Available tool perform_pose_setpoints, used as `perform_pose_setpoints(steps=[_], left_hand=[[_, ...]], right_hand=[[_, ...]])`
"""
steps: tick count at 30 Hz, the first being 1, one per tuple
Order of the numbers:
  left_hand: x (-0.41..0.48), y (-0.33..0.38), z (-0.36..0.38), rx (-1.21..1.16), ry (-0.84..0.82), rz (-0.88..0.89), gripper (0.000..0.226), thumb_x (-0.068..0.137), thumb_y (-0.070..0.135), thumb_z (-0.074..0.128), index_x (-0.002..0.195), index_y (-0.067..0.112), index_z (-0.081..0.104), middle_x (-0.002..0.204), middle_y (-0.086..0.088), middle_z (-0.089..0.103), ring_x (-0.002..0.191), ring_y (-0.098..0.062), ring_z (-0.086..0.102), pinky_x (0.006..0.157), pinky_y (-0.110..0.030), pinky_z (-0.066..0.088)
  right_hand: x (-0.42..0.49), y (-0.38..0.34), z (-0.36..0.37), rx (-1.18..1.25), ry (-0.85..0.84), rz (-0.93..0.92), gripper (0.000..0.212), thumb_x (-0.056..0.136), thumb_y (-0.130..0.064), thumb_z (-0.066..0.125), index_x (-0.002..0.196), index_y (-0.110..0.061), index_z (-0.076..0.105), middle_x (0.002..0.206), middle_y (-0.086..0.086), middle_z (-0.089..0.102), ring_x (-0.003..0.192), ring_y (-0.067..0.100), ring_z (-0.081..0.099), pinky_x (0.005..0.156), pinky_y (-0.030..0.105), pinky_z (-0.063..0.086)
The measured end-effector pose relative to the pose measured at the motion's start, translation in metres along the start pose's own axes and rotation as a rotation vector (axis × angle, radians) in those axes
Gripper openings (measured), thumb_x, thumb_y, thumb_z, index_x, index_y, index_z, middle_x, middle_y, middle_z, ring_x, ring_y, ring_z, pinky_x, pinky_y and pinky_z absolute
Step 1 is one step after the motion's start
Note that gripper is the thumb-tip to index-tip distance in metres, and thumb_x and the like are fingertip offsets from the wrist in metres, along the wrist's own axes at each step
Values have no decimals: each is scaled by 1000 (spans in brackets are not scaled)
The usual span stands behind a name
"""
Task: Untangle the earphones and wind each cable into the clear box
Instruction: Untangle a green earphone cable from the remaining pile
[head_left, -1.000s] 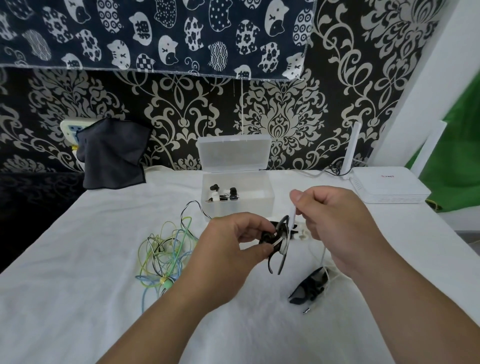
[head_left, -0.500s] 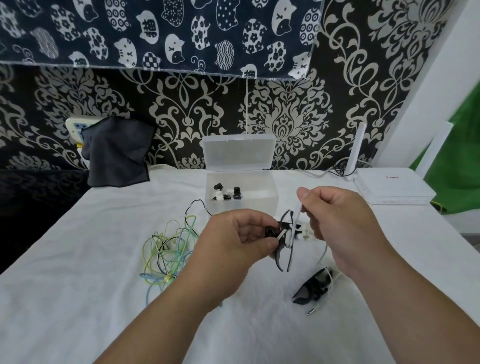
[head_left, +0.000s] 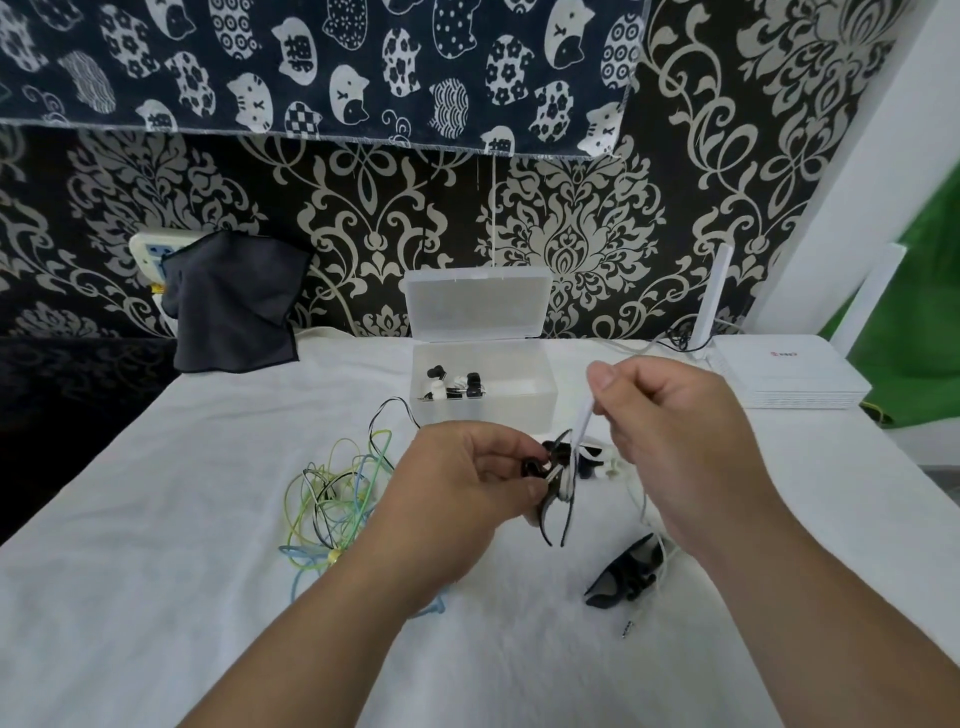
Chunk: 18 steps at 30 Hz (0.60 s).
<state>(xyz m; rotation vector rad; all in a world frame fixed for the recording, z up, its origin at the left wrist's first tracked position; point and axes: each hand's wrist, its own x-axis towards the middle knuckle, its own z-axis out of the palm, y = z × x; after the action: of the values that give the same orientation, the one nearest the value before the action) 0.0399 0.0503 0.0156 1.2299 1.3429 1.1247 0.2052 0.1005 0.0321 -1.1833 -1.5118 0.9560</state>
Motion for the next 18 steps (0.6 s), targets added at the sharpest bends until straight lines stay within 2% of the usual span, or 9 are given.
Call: perform_pose_setpoints(steps=[3, 9, 15, 18], left_hand=[[-2, 1, 1, -33, -94, 6, 21, 81, -8, 72, 91, 10, 75, 83, -15, 75, 76, -27, 72, 82, -34, 58], [-3, -1, 3, -287, -53, -10, 19, 83, -13, 64, 90, 1, 74, 80, -17, 74, 68, -20, 69, 66, -19, 52], [1, -1, 3, -483, 11, -17, 19, 69, -8, 73, 77, 9, 77, 79, -17, 74, 69, -20, 70, 71, -23, 57], [1, 1, 2, -423, -30, -11, 17, 72, -8, 72, 82, 6, 76, 81, -19, 73, 70, -22, 68, 71, -23, 56]], right_hand=[[-2, 2, 4, -83, -8, -9, 38, 94, -32, 64, 65, -9, 60, 52, 3, 38, 48, 14, 31, 45, 25, 28], [1, 12, 5, -55, 53, 113, 40, 96, -31, 62, 61, -12, 57, 55, 9, 36, 51, 18, 28, 44, 25, 24], [2, 16, 5, -52, 86, 179, 38, 95, -32, 64, 63, -11, 62, 54, 6, 39, 51, 18, 31, 48, 27, 29], [1, 16, 6, -11, 58, 184, 43, 95, -31, 63, 56, -15, 58, 53, 3, 36, 52, 18, 30, 52, 31, 27]])
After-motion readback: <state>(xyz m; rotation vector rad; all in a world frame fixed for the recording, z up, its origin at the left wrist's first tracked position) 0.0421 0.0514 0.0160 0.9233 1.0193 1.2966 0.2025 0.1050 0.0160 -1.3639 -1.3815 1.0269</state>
